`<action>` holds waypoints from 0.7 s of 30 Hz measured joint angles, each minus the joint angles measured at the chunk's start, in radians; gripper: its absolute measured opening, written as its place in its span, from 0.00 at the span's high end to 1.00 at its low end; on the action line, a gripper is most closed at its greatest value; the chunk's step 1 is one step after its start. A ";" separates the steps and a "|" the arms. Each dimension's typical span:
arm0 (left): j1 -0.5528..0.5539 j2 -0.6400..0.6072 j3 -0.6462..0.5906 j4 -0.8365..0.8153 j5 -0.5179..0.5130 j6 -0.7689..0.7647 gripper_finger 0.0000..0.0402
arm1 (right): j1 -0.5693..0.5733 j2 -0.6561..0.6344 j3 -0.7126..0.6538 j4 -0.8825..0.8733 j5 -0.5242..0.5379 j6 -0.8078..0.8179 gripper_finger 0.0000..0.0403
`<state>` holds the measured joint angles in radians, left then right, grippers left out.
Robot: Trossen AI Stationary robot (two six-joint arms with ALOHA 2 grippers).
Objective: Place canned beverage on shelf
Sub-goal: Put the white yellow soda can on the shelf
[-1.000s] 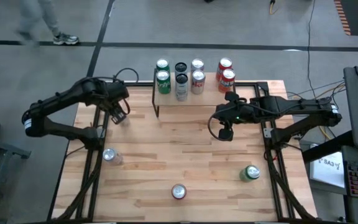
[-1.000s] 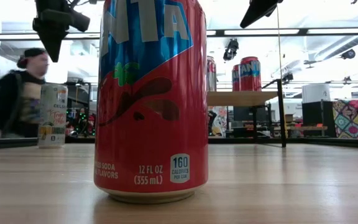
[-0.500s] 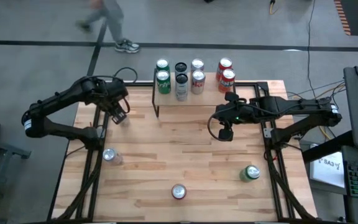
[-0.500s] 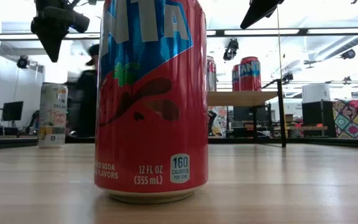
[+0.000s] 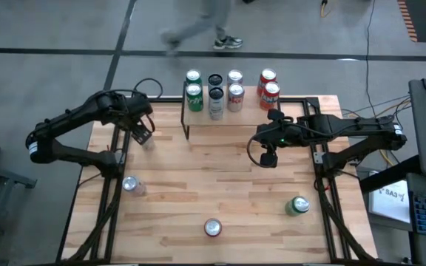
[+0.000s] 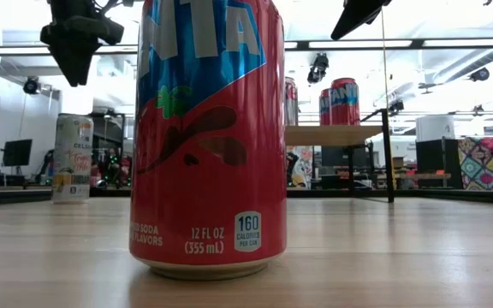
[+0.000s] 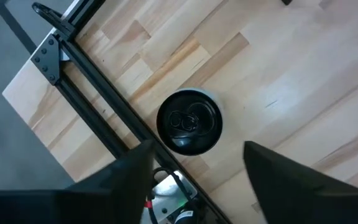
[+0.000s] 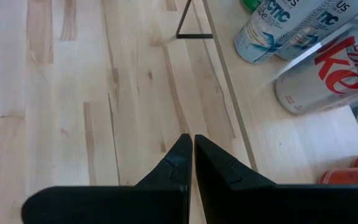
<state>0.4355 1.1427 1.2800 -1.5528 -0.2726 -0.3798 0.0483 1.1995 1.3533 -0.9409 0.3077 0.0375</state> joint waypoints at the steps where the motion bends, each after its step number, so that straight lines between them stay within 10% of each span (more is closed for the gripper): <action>1: 0.000 0.000 0.000 0.000 0.000 0.000 0.38 | 0.000 0.000 0.000 0.000 0.000 -0.001 0.98; 21: 0.000 0.040 -0.115 0.024 -0.032 -0.020 0.32 | 0.000 0.000 -0.002 0.000 0.000 -0.003 0.98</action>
<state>0.4356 1.1831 1.1648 -1.5287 -0.3042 -0.3994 0.0482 1.1995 1.3514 -0.9413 0.3075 0.0341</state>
